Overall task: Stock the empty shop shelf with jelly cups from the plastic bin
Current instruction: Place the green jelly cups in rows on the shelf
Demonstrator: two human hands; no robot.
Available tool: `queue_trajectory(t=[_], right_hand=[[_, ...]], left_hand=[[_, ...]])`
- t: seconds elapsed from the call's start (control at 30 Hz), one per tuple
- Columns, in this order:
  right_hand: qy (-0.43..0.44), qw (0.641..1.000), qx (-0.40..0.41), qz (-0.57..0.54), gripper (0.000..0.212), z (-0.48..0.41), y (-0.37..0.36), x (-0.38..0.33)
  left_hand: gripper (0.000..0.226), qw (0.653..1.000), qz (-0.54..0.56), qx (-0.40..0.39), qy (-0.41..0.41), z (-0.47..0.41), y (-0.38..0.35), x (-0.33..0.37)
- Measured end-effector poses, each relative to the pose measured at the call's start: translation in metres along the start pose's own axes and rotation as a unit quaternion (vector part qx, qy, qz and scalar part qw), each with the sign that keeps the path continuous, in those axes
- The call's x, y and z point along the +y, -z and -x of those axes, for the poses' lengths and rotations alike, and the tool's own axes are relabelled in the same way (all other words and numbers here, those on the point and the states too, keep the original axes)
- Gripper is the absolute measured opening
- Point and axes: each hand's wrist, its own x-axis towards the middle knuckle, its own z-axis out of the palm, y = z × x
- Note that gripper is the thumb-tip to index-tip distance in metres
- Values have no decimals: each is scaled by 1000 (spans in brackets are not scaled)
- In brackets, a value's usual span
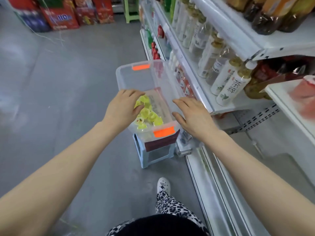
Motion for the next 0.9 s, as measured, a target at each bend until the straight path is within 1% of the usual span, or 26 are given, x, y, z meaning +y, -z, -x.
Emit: queue_trajectory(t=[0.17,0.33,0.43,0.5,0.67,0.83,0.9], right_hand=[[1,998,-68,-17,50,-55,-36,24],[-11,992,-123,-37,42,-88,-86,32],[-40,983,-176,-38,42,-109,-114,41],[-52,978,-196,-39,43,-130,-129,48],[-64,965,-249,-55,43,-187,-165,62],[-45,947,-299,-106,43,-243,-228,69],[-23,940,-324,-104,43,-258,-254,69]], left_hand=[[38,999,16,-13,39,-47,-29,-31],[37,995,57,-44,75,-79,-56,-61],[38,989,86,-70,95,-101,-76,-77],[39,986,93,-82,115,-112,-88,-86],[41,977,86,-108,161,-124,-119,-93],[43,972,65,-85,211,-134,-133,-91],[44,969,46,-88,227,-136,-140,-91]])
